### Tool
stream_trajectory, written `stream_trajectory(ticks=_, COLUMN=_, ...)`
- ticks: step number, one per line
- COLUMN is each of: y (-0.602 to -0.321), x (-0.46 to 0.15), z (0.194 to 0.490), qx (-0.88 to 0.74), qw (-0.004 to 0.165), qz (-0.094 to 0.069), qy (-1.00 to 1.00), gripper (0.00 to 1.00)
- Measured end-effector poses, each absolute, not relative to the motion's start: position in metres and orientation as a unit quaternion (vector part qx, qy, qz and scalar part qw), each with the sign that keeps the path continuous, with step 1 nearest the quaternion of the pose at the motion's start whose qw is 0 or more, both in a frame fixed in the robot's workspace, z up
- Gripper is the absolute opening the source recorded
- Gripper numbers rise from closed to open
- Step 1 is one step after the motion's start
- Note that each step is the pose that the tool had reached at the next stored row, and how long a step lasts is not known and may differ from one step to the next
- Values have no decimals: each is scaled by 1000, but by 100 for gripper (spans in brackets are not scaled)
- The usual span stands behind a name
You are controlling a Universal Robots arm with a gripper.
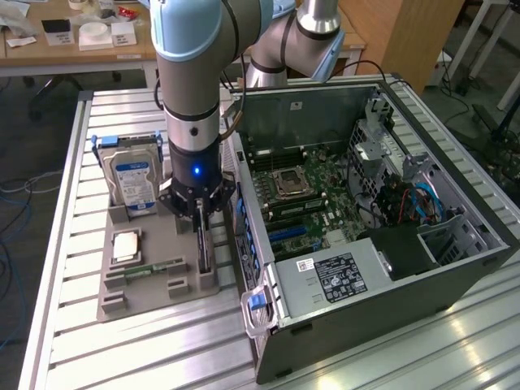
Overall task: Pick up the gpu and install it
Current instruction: 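Pick up the gpu and move the gpu toward the slot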
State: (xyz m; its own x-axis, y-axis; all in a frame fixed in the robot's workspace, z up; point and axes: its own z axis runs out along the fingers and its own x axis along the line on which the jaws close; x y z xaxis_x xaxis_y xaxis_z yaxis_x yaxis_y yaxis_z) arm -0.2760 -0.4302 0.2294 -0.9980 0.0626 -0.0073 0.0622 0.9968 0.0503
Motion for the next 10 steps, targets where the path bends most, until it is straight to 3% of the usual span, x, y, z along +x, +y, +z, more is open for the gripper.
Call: stream_trajectory(ticks=10, y=-430, x=-281, z=229, qx=15, qw=4, qz=25, qy=1000, gripper=27)
